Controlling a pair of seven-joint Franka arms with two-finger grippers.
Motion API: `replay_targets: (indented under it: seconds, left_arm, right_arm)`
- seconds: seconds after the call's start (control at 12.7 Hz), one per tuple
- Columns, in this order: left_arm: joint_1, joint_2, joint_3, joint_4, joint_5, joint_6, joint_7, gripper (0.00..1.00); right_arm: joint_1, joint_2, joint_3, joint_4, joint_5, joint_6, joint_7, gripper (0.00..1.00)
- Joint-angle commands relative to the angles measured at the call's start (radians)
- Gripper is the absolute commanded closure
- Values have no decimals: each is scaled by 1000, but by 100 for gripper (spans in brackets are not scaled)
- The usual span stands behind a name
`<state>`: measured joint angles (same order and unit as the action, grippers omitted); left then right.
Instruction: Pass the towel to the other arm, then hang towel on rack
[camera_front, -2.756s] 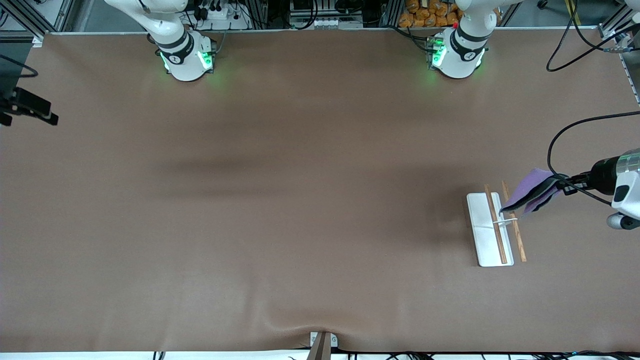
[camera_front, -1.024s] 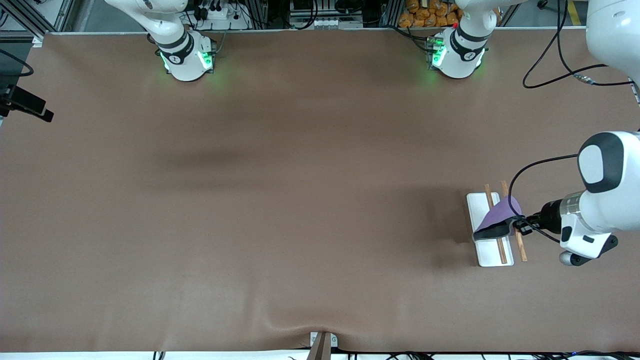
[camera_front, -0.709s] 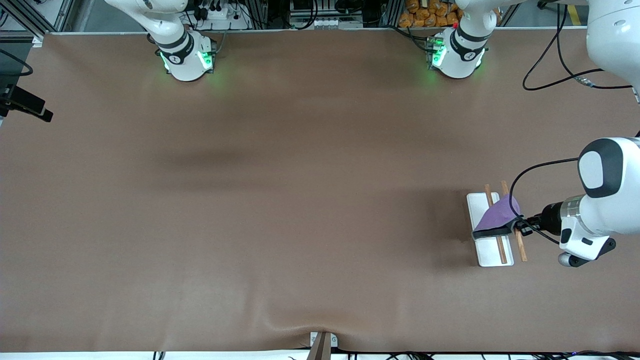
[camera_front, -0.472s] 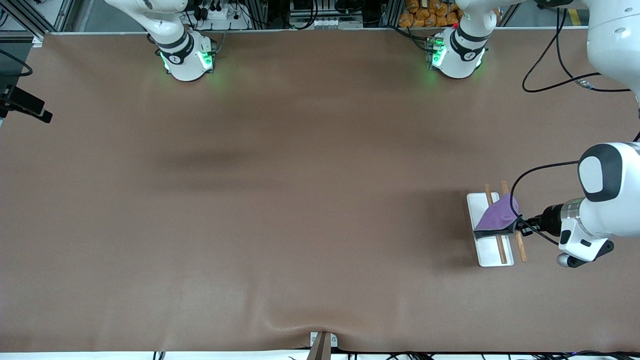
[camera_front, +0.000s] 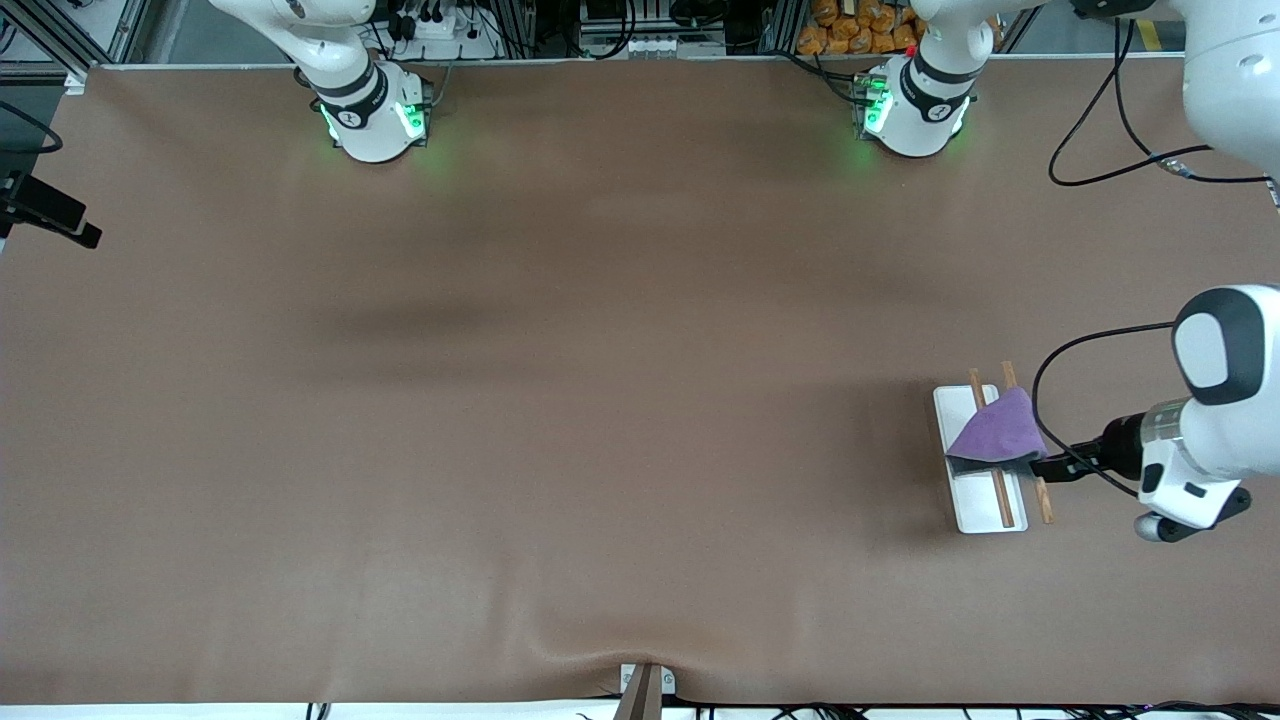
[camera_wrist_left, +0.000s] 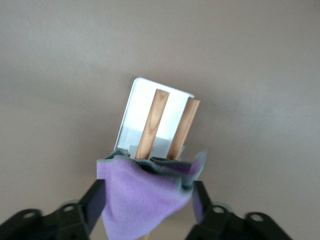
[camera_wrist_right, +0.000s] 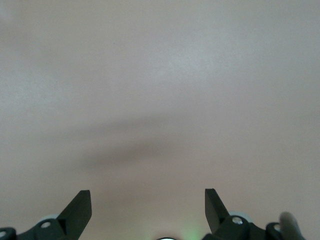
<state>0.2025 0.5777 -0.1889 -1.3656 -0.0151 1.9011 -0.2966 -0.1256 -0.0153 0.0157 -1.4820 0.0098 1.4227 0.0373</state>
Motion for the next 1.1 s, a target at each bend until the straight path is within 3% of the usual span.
replay_targets:
  seconds: [0.0,0.63,1.02]
  left_arm:
    - [6,-102,-6,-15,-2,-43,10,0]
    - [6,-304,8,-18,3,-259,119,0]
    - [-8,-438,-23,-20,3,-425,117,0]
  right_arm:
    - [1,-5,-3,11,-4,-1,9,0]
    - [3,-5,-3,11,-2,7,9,0]
    - [4,-5,-3,11,-2,7,9,0]
